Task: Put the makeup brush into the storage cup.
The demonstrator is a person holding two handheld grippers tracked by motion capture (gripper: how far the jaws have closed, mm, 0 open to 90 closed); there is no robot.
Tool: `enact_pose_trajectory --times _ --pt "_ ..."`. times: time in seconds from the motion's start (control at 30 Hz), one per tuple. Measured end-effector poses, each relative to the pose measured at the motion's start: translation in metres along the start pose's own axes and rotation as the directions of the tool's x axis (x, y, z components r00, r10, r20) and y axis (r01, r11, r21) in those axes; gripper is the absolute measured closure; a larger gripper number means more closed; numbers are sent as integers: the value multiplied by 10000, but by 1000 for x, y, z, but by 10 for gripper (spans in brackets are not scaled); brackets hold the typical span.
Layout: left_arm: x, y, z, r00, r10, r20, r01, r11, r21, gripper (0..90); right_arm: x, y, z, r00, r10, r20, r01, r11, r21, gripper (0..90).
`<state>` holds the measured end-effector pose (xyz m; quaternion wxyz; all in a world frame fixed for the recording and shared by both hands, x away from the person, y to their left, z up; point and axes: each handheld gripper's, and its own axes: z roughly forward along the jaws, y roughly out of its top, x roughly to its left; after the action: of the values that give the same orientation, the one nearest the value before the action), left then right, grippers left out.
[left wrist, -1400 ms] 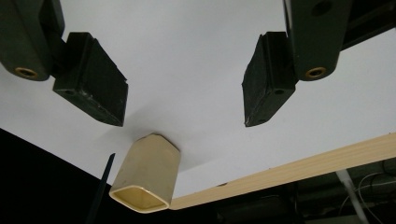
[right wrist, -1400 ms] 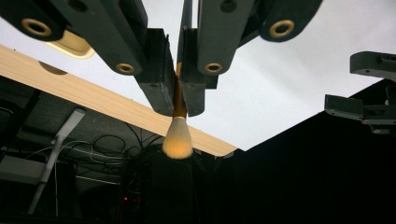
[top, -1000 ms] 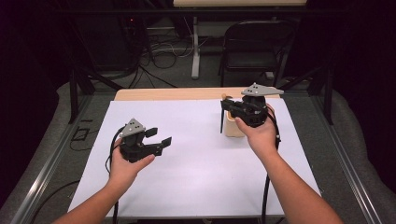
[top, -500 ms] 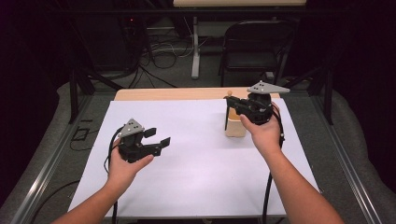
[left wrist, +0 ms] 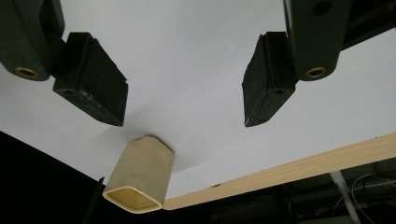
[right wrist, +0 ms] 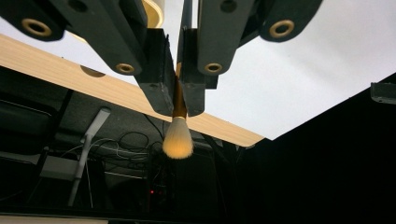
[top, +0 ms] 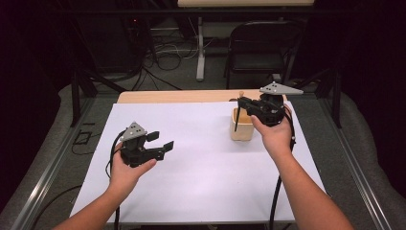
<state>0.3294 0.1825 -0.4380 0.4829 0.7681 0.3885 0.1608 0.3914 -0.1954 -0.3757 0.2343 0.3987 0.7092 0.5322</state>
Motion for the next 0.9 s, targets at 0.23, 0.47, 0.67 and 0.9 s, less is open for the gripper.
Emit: enact_pose_trajectory --times 0.23,0.47,0.67,0.9 --pt "1 0 0 10000 -26 8 26 10000 -15 316 -3 0 -1 9999 51 113 -51 10000 -30 839" --pt "1 0 0 10000 -26 -10 26 10000 -9 316 -6 4 -3 9996 24 264 -22 10000 -74 838" --pt "1 0 0 10000 -46 -10 46 10000 -18 316 -8 4 -2 9993 15 386 -13 10000 -44 838" --pt "1 0 1 10000 -41 -8 41 10000 6 316 -11 5 0 9985 47 538 -45 10000 -43 838"
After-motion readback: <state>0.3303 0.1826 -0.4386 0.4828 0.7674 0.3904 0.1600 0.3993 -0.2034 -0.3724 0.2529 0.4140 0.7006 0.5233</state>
